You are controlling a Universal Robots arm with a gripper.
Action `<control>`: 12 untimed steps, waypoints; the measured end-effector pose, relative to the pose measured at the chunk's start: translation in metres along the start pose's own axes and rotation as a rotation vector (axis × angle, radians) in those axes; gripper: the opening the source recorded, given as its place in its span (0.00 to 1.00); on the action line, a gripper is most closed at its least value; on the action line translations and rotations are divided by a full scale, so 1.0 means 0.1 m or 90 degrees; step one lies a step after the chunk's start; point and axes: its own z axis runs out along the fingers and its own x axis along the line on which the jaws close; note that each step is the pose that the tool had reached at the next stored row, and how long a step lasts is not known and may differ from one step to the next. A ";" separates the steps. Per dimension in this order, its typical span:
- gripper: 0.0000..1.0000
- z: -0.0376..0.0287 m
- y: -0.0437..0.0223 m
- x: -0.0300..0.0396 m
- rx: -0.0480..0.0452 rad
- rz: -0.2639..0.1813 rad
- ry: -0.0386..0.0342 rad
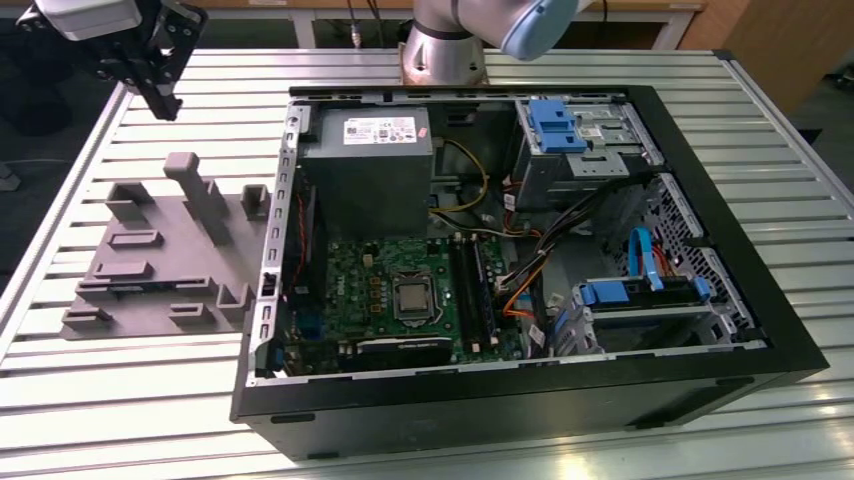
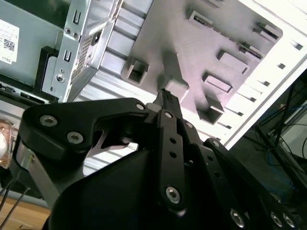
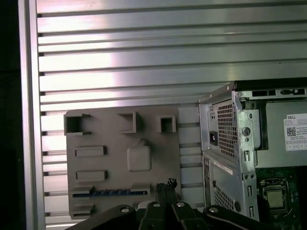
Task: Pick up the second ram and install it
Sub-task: 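Reach for the second ram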
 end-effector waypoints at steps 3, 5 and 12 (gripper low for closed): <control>0.11 -0.001 -0.007 0.075 0.0000 0.000 0.0000; 0.11 -0.003 -0.028 0.139 0.0000 0.000 0.0000; 0.11 -0.008 -0.174 0.277 0.0000 0.000 0.0001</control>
